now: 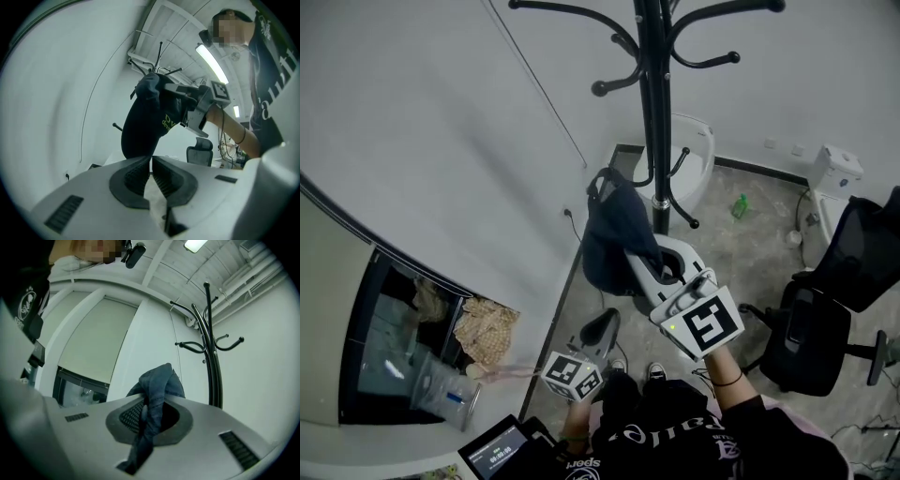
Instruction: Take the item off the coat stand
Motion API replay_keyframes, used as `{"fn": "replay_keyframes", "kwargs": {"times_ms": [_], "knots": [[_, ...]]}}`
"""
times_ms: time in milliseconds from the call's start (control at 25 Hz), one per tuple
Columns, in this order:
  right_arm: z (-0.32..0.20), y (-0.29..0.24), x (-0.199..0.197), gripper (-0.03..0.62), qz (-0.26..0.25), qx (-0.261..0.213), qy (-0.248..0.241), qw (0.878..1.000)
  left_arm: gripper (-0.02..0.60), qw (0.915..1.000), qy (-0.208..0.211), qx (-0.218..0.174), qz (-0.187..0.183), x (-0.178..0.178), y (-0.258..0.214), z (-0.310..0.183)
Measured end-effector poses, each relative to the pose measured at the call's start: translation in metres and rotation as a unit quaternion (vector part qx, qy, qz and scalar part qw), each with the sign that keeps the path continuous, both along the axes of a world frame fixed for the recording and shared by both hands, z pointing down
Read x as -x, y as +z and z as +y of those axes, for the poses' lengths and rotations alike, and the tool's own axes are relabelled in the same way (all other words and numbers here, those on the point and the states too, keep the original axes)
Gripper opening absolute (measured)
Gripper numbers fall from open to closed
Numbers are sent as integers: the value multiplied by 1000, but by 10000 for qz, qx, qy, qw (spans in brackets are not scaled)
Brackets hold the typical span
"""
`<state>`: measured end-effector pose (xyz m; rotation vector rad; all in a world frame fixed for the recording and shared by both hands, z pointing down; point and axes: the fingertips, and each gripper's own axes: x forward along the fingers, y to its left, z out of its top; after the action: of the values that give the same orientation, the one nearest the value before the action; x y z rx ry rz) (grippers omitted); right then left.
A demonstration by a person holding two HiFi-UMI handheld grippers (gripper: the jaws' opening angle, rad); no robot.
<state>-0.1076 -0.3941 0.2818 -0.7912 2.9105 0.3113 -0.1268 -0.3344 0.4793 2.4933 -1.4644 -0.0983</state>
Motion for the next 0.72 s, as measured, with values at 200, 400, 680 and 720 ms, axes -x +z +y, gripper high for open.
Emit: {"fn": "replay_keyframes", "kwargs": {"times_ms": [200, 400, 680, 720], "knots": [[12, 39, -14, 26, 117, 356, -131, 9992, 3, 9997, -140, 188, -27, -10, 13, 18], [21, 65, -30, 26, 205, 659, -19, 9976, 3, 9998, -113, 170, -62, -13, 9, 22], [47, 93, -56, 26, 189, 1030, 396, 9937, 3, 9996, 196, 130, -178, -19, 3, 41], [53, 98, -58, 26, 159, 1116, 468, 9925, 3, 9994, 251, 117, -193, -19, 1, 46]]}}
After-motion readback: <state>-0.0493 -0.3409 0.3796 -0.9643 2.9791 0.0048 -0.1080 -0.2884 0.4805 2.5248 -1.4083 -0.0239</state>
